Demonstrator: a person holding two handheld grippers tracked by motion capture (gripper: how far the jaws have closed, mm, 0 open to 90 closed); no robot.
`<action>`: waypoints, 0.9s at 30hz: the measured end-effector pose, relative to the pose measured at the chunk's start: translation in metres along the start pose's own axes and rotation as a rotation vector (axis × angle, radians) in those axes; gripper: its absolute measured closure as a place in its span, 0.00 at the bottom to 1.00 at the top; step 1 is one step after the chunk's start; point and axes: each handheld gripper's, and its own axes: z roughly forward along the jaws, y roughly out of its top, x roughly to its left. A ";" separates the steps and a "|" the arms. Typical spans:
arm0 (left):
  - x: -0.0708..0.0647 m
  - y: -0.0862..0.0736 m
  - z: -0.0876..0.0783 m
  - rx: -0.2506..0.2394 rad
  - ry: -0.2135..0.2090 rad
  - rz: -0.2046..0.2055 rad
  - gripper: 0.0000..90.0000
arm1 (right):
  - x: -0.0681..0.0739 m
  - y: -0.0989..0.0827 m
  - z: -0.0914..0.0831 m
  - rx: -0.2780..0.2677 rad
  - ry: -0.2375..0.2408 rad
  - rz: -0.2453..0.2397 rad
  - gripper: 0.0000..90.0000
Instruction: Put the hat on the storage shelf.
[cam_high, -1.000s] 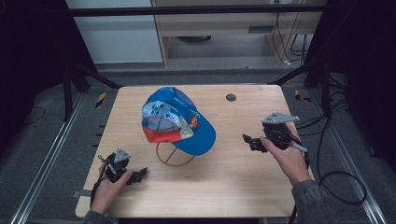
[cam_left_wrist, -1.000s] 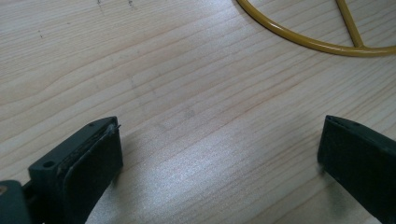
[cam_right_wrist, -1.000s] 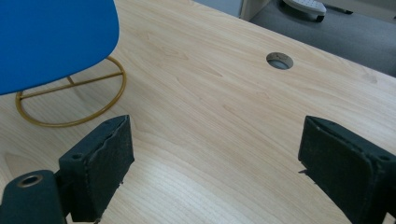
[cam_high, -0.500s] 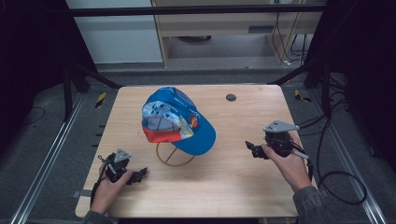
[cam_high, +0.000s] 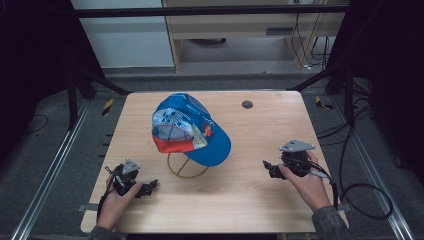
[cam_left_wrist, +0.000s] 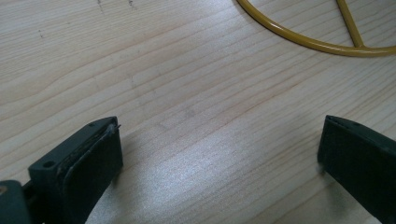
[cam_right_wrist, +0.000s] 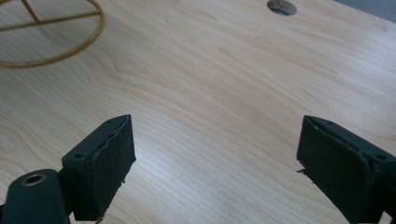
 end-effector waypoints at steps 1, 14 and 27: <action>0.000 0.000 0.000 -0.001 0.001 0.000 0.00 | 0.000 -0.002 0.001 0.002 -0.001 -0.004 0.13; 0.000 0.000 0.000 -0.001 0.001 -0.001 0.00 | 0.012 -0.024 0.023 0.056 0.007 -0.004 0.13; 0.000 0.000 0.000 0.000 0.001 0.000 0.00 | 0.018 -0.031 0.048 0.084 0.010 0.031 0.13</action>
